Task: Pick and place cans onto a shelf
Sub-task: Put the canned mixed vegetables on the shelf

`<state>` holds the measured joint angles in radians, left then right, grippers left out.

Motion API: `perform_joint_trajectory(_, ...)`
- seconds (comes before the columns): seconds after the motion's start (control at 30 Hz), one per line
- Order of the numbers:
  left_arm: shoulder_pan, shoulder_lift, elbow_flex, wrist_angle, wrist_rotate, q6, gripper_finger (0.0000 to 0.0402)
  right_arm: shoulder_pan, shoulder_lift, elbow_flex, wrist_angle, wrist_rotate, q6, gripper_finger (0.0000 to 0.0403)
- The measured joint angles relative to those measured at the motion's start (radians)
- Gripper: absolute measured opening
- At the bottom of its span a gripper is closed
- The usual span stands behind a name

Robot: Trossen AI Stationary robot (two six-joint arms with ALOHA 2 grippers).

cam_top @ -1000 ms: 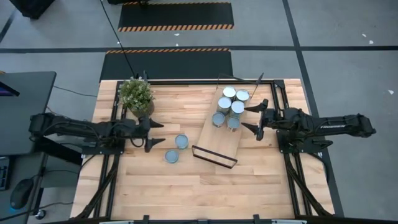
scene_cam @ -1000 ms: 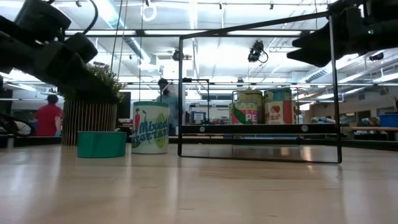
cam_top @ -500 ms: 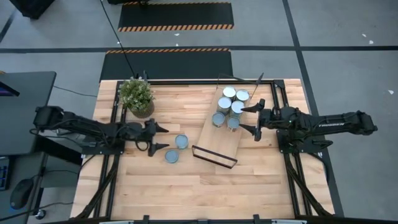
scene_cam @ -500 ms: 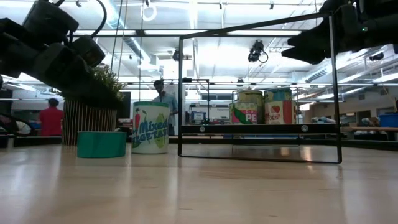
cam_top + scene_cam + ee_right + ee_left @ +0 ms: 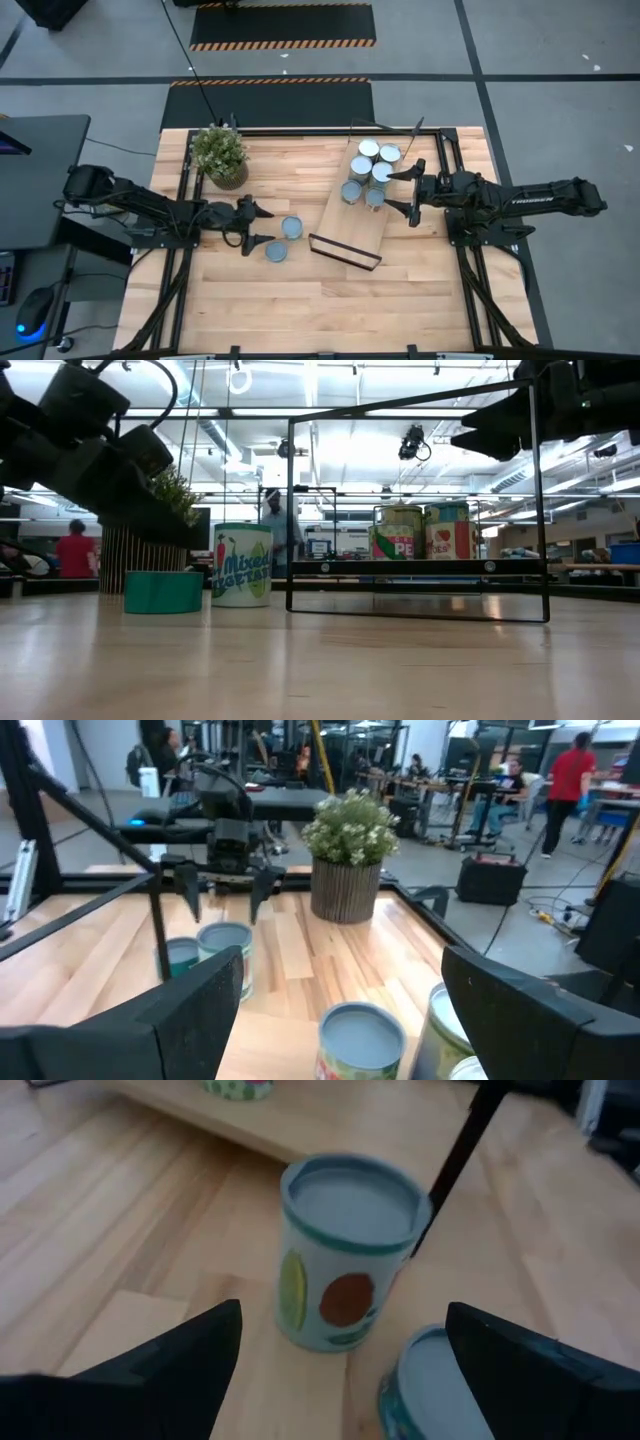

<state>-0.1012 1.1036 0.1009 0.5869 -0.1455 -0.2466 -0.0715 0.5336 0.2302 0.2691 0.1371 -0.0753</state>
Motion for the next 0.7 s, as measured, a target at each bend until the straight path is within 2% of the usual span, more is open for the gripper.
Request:
perform_joint_trajectory(0.17, 0.000, 0.084, 0.047, 0.000, -0.018, 0.007, 0.0358, -0.001, 0.031, 0.000, 0.001, -0.008, -0.015, 0.0348)
perform_joint_trajectory(0.5, 0.001, 0.287, 0.199, 0.000, 0.018, 0.060, 0.0358, 0.007, 0.043, -0.001, 0.039, -0.008, -0.033, 0.0348)
perform_joint_trajectory(0.7, 0.001, 0.363, 0.269, -0.017, 0.019, 0.099, 0.0358, 0.023, 0.043, -0.001, 0.036, -0.011, -0.025, 0.0348)
